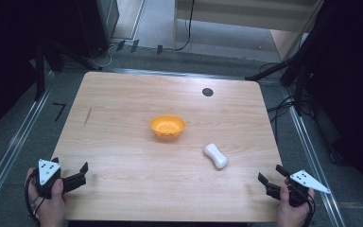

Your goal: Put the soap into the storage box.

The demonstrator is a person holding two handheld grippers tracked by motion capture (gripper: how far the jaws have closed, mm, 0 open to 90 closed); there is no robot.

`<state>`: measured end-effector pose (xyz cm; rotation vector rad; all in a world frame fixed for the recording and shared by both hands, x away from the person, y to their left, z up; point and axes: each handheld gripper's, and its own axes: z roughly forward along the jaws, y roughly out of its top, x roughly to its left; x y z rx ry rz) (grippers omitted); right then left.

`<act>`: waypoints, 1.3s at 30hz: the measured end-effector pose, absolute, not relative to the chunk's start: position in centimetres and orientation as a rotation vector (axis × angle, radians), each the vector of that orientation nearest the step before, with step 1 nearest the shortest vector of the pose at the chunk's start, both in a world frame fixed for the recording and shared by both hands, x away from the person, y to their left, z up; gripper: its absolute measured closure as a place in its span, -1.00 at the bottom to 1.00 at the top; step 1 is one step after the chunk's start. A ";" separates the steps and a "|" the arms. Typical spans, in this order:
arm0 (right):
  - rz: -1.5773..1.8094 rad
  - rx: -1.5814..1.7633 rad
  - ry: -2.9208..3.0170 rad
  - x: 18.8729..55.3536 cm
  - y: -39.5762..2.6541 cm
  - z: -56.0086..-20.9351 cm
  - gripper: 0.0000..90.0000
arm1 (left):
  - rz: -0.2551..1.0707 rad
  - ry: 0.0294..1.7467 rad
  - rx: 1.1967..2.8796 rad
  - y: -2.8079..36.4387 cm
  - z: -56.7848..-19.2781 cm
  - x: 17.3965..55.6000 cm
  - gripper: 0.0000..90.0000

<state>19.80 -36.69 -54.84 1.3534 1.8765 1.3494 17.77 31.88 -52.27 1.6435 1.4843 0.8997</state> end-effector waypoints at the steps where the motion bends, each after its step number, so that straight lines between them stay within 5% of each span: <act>1: 1.368 1.346 1.888 19.9 -36.7 -54.9 -0.53 | 0.904 1.483 1.646 31.8 -52.3 17.8 -0.98; 2: 1.383 1.334 1.894 19.8 -36.7 -54.9 -0.46 | 0.904 1.485 1.652 31.8 -52.3 17.8 -0.98; 5: 1.385 1.326 1.909 19.8 -36.5 -54.9 -0.75 | 0.921 1.484 1.659 31.6 -52.3 17.8 -0.98; 13: 1.277 1.359 1.928 20.3 -35.5 -54.5 -0.74 | 0.925 1.563 1.554 32.3 -52.3 17.7 -0.98; 39: 0.855 1.390 2.351 24.5 -30.2 -51.3 -0.82 | 0.943 1.507 1.615 31.8 -52.3 17.9 -0.98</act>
